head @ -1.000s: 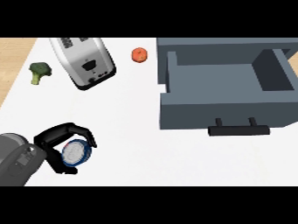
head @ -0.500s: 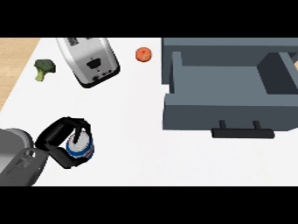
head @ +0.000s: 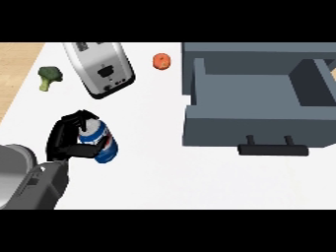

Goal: Pick up the can, place it into the drawer and close the drawer

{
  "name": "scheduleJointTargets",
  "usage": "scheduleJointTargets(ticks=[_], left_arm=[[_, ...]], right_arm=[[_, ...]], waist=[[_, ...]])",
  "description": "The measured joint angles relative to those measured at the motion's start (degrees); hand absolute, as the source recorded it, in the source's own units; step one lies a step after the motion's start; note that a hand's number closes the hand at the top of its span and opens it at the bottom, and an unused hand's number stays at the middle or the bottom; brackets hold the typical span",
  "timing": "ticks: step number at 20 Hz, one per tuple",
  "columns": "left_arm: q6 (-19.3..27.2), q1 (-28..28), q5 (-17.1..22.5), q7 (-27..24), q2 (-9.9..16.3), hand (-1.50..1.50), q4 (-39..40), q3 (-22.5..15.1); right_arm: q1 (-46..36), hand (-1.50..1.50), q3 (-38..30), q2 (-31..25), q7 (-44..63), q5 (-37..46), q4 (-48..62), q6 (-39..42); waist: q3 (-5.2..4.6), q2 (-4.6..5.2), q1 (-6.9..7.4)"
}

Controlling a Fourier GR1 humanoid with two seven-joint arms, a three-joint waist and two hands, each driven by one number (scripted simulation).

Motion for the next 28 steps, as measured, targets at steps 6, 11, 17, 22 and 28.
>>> scheduleJointTargets(ticks=[6, 11, 17, 22, 28], left_arm=[[8.3, 2.3, -1.9, 10.6, -2.2, 1.5, -16.6, -3.0], [14.3, -0.5, -5.0, 20.3, -3.5, 1.5, -27.7, -6.1], [18.7, -7.8, -8.4, 31.9, -5.6, 1.5, -33.3, -8.2], [22.1, -15.4, -12.4, 38.2, -9.1, 1.5, -32.8, -10.1], [24.9, -25.9, -16.6, 43.3, -12.3, 1.5, -29.1, -10.3]], right_arm=[[0.6, -1.5, 0.0, 0.5, 1.3, 0.0, -2.1, 0.1], [0.6, -1.5, -0.5, 0.5, 0.8, -0.2, -2.0, 0.8], [-0.8, -1.5, -2.0, 0.0, 2.2, -1.4, -2.4, 1.0], [-0.2, -1.5, -1.9, 0.7, 2.1, -1.3, -2.9, 1.4], [-0.8, -1.5, -2.5, 0.8, 1.2, -0.8, -1.4, 1.9]], waist=[[-0.04, 0.08, -0.36], [-0.06, 0.11, -0.62], [-0.08, 0.23, -0.95], [-0.09, 0.29, -1.22], [-0.07, 0.36, -1.4]])
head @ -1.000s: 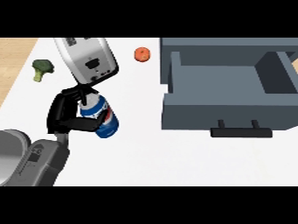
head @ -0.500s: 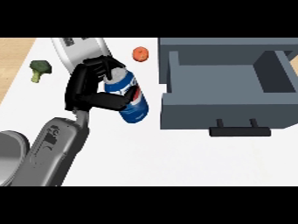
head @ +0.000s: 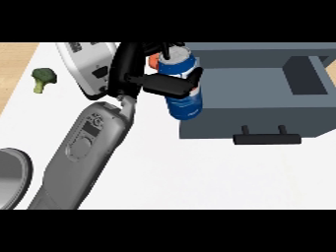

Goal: Pick up the can, place it into the drawer and close the drawer

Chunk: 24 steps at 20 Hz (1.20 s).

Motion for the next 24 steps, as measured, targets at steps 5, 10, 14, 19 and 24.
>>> scheduleJointTargets(ticks=[5, 10, 14, 19, 24], left_arm=[[3.1, -9.2, 0.4, 1.6, -1.5, 1.5, 6.4, -0.5], [4.3, -17.3, 1.7, 2.3, -2.0, 1.5, 13.6, 0.8], [7.0, -24.4, 4.0, 3.3, -2.2, 1.5, 19.8, -0.5], [8.3, -29.9, 7.7, 1.3, -2.3, 1.5, 27.5, -2.0], [8.7, -34.1, 10.5, -0.5, -2.3, 1.5, 33.7, -3.4]], right_arm=[[0.0, -1.5, -0.2, 0.3, -0.3, 0.3, 0.3, 0.4], [0.4, -1.5, -0.8, 0.2, -0.4, -0.3, 0.3, 1.3], [-0.8, -1.5, -1.0, -0.1, 0.0, -0.4, 1.0, 1.4], [-2.8, -1.5, -1.5, -0.8, 0.7, -0.7, 1.8, 1.3], [-3.1, -1.5, -0.7, -0.2, 0.2, 0.7, 2.6, 1.1]], waist=[[-0.02, 0.07, -0.48], [-0.01, 0.13, -0.63], [0.0, 0.21, -1.04], [0.02, 0.35, -1.4], [0.02, 0.41, -1.68]])
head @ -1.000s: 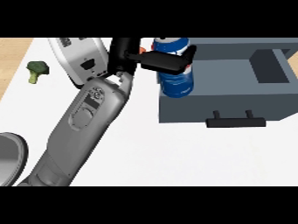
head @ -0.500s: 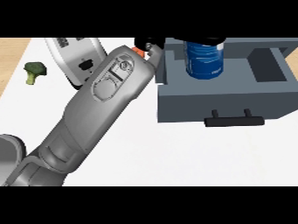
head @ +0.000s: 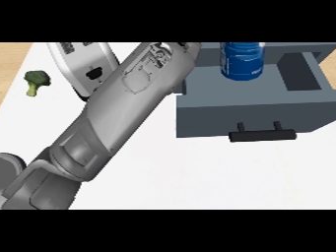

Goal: Pick up the can, place it into the drawer and close the drawer

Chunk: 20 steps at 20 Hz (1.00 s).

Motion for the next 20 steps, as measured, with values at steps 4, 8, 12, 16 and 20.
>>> scheduleJointTargets(ticks=[4, 8, 12, 16, 20], left_arm=[[1.0, -2.2, 3.1, -2.3, 0.0, 1.5, 4.8, -2.6], [1.2, -4.6, 5.8, -3.3, 0.0, 1.5, 8.9, -4.2], [2.0, -5.2, 8.2, -5.4, 0.0, 1.5, 11.9, -6.7], [3.5, -4.7, 10.1, -7.9, 0.0, 1.5, 13.7, -9.1], [4.5, -4.2, 11.4, -10.2, 0.0, 1.5, 16.0, -11.2]], right_arm=[[-1.3, -1.5, 0.2, -0.1, -0.4, 0.5, 1.5, 0.0], [-1.9, -1.5, 0.2, -0.3, 0.1, 0.5, 1.2, -0.1], [-3.8, -1.5, 1.3, -0.2, 1.7, 1.3, 0.7, -1.0], [-5.4, -1.5, 1.0, -0.8, 2.5, 1.5, 1.5, -1.3], [-5.8, -1.5, 0.6, -1.1, 2.0, 1.1, 2.0, -1.0]], waist=[[0.04, 0.24, -0.8], [0.05, 0.36, -1.29], [0.06, 0.55, -1.92], [0.07, 0.68, -2.34], [0.1, 0.88, -3.01]])
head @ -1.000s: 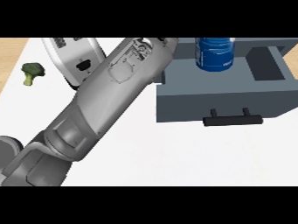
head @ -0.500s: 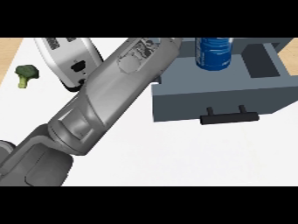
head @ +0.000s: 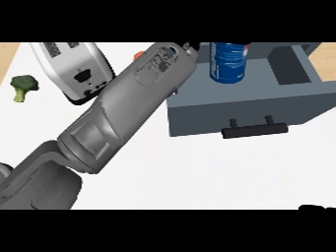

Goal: Pick up the can, place it into the drawer and close the drawer

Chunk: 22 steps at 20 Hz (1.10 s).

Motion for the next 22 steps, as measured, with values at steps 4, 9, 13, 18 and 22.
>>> scheduleJointTargets(ticks=[4, 9, 13, 18, 22], left_arm=[[0.3, 1.2, 1.0, -2.0, 0.0, 1.5, 1.6, -2.4], [1.7, 1.7, 1.8, -3.4, 0.0, -1.5, 2.4, -5.3], [3.2, 1.4, 3.1, -3.1, 0.0, -1.5, 3.3, -6.6], [5.2, 1.3, 4.3, -3.6, 0.0, -1.5, 4.5, -7.4], [7.0, 2.6, 5.5, -4.8, 0.0, -1.5, 4.3, -8.3]], right_arm=[[-0.5, -1.5, 0.5, 0.1, 0.3, 0.3, 0.1, 0.0], [-1.9, -1.5, 1.2, 0.3, 0.7, 1.0, 0.1, -0.7], [-2.8, -1.5, 1.3, -0.3, 0.8, 0.9, 0.4, -0.3], [-2.7, -1.5, 1.4, -0.3, 0.8, 0.5, -0.2, -0.1], [-2.9, -1.5, 1.7, -0.3, 1.0, 0.6, -0.4, -0.1]], waist=[[0.0, 0.18, -0.52], [0.01, 0.34, -1.21], [0.01, 0.51, -1.86], [0.01, 0.54, -2.15], [0.0, 0.61, -2.28]])
